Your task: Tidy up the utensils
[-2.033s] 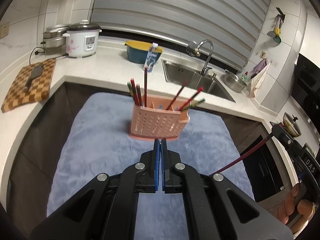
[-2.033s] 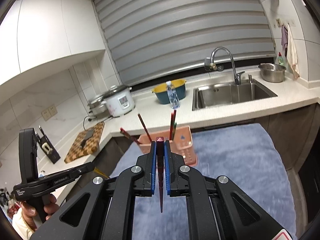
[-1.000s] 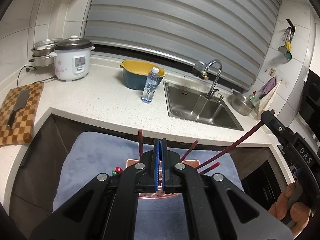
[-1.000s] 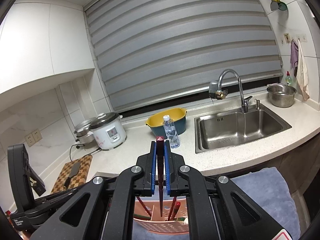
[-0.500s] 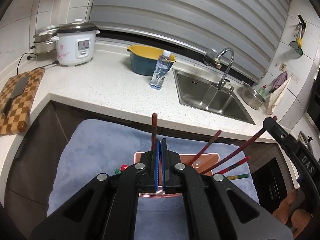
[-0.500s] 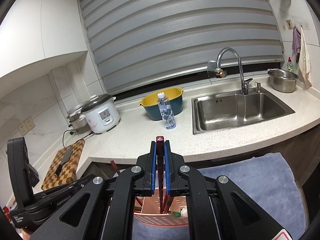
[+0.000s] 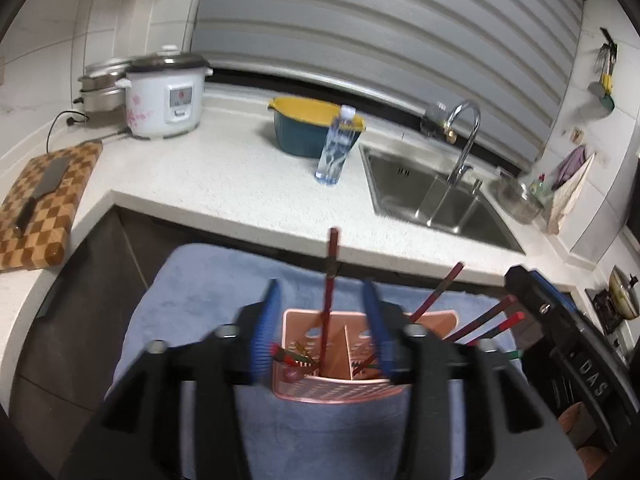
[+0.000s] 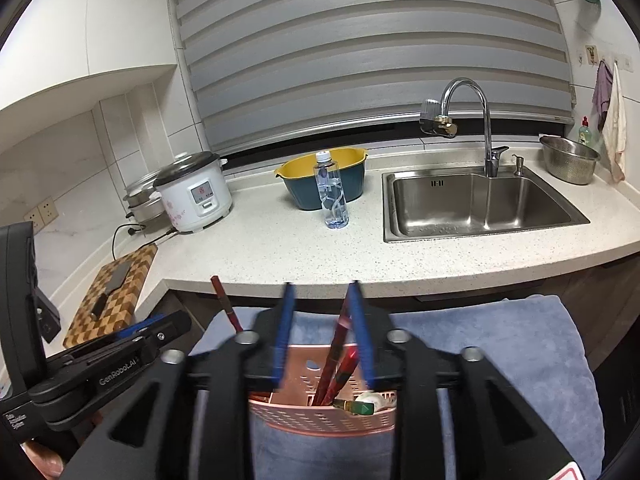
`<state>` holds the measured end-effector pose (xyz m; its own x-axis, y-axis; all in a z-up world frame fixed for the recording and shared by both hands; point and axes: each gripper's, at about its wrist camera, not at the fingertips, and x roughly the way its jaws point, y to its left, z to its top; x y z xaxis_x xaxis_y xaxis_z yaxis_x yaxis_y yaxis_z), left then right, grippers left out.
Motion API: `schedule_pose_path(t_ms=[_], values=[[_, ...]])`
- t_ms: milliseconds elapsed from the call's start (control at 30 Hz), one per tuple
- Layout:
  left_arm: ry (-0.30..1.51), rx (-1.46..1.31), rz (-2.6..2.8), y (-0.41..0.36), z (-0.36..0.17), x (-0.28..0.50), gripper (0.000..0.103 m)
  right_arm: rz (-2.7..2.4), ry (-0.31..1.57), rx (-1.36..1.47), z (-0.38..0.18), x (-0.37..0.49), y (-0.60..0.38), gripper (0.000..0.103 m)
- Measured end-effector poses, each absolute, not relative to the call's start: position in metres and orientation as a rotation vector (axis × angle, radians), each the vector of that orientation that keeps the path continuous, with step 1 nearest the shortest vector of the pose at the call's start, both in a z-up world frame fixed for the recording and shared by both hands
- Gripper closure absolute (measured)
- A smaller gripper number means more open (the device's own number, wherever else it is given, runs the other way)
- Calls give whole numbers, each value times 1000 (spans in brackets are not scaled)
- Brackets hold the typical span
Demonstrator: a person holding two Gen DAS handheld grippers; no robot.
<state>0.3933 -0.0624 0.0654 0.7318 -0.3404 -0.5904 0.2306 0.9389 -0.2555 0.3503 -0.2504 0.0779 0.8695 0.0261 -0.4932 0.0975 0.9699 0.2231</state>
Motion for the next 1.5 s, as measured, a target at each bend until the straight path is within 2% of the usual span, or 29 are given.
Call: schedule_pose_path(t_ms=[33,200,300,433,967,1167,1500], values=[[663,-162,-302,-62,69,391,51,-38,512,249,79,348,-251,66],[621,-116,-292,-63,81,380,51,-40,518,242,82,340,-249,66],[614,-86,-275,-63,86,371,50,-46,515,229,86,331,-247,61],[606,-59,-243,-61,90,355,41,-61,504,199,93,316,-242,51],[617,42,-147,-52,86,276,14,-141,573,83,90,237,-228,44],[659,43,-138,-47,72,250,12,-153,605,68,79,210,-223,43],[717,28,-127,-39,50,220,8,-180,628,37,64,176,-218,24]])
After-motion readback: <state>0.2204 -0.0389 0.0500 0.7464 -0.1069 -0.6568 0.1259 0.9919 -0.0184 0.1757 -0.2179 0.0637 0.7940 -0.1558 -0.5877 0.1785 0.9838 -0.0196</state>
